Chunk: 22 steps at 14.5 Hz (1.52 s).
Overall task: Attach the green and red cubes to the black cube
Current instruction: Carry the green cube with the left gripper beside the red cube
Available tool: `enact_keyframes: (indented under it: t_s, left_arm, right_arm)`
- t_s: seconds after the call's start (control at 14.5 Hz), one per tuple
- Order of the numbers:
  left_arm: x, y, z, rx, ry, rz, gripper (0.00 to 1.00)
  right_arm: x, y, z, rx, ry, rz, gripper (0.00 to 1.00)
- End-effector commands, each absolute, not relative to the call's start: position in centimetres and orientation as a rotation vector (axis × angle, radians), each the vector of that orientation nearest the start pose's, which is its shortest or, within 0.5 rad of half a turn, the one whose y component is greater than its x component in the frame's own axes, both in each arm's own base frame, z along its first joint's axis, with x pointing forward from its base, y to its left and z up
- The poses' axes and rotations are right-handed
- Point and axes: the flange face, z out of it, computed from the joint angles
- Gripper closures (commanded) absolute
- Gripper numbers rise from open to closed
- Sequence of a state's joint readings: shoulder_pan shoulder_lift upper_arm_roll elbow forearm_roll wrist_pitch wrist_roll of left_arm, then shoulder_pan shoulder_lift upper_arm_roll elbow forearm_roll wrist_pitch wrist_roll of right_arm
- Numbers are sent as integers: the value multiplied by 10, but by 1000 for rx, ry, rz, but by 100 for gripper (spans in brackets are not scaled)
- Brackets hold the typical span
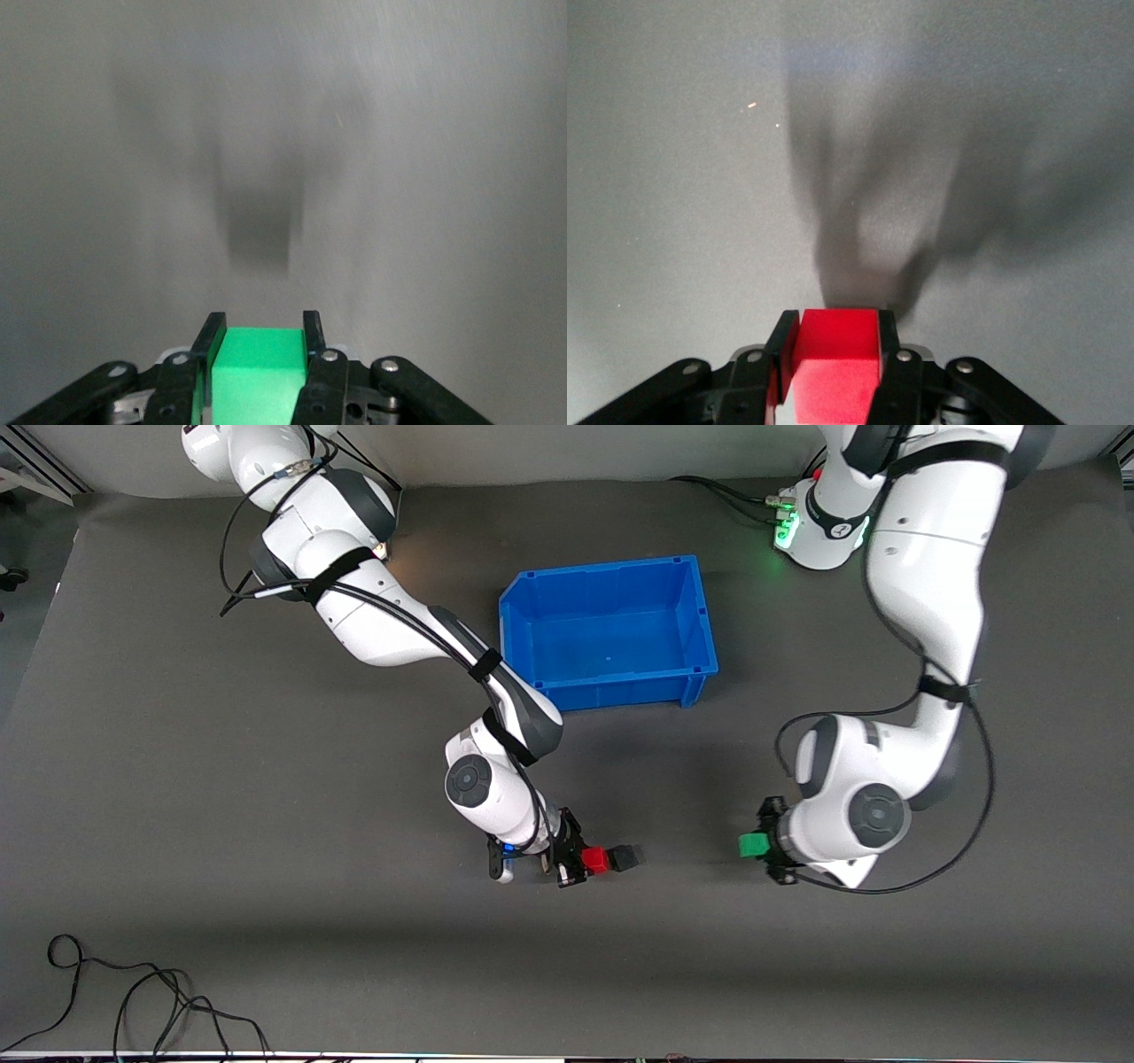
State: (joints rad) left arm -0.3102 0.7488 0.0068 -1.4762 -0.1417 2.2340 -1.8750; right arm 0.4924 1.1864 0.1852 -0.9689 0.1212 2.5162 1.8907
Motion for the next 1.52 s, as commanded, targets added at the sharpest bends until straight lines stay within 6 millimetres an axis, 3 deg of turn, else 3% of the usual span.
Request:
enact_keyframes:
  t_s: [0.0, 0.28, 0.62, 1.18, 1.24, 1.31, 1.38, 1.45]
  left_arm:
    - [693, -254, 227, 1982, 2251, -68, 100]
    - [683, -303, 201, 2003, 2220, -61, 100]
    - [662, -355, 176, 2014, 2180, -53, 100]
    - [639, -402, 177, 2050, 2112, -47, 100]
    - [639, -401, 177, 2049, 2112, -44, 100]
    - [640, -401, 177, 2052, 2109, -42, 100]
    - [640, -401, 177, 2056, 2105, -40, 93]
    - [640, -400, 178, 2058, 2101, -39, 83]
  right_arm:
    - [672, 462, 172, -2010, 1797, 133, 69]
    - [661, 478, 170, -2003, 1805, 154, 70]
    - [659, 480, 166, -1999, 1819, 161, 70]
    - [658, 479, 162, -2006, 1817, 162, 69]
    - [658, 479, 162, -2014, 1808, 159, 58]
    - [659, 478, 162, -2009, 1813, 161, 11]
    - [662, 474, 164, -2005, 1815, 158, 0]
    - [663, 473, 167, -2004, 1815, 157, 0]
